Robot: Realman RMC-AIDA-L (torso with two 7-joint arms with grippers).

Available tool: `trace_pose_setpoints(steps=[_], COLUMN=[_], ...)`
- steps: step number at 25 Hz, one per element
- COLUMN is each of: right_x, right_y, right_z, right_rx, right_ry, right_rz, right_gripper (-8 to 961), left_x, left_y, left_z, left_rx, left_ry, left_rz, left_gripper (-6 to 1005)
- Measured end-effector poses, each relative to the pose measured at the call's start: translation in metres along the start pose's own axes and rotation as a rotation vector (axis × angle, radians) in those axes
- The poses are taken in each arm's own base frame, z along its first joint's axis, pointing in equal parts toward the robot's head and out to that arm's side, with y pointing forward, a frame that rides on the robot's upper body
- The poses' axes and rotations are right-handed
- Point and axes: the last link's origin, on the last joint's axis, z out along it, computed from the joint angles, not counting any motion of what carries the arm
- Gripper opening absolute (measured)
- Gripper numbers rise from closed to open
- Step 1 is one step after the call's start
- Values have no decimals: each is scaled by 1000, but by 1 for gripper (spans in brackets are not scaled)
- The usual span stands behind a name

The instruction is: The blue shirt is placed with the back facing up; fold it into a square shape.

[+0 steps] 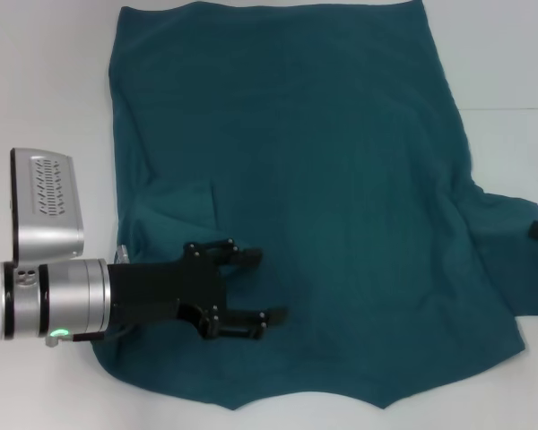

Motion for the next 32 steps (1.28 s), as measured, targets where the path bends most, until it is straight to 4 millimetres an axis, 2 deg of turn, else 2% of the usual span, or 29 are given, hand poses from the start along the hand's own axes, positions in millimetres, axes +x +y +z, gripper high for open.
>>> trace_pose_setpoints(steps=[8,14,20,32], right_x=[-9,-17,-27,-46], right_y=[-5,-9,-11,-8], right_z=[-4,-4,-7,4], right_rx=[20,59,79,159], right_ry=[-73,-89,-98,-103], right_rz=[-35,-81,-198,-371], right_gripper=[3,12,22,41], left_x=[0,-1,-2,-1], left_y=[0,0,0,-2], left_z=[0,-1,-1,-3], left_rx=[2,3,8,28], left_ry=[1,1,5,30], left_rz=[0,-4,-8,-27], left_gripper=[871,870,868,865])
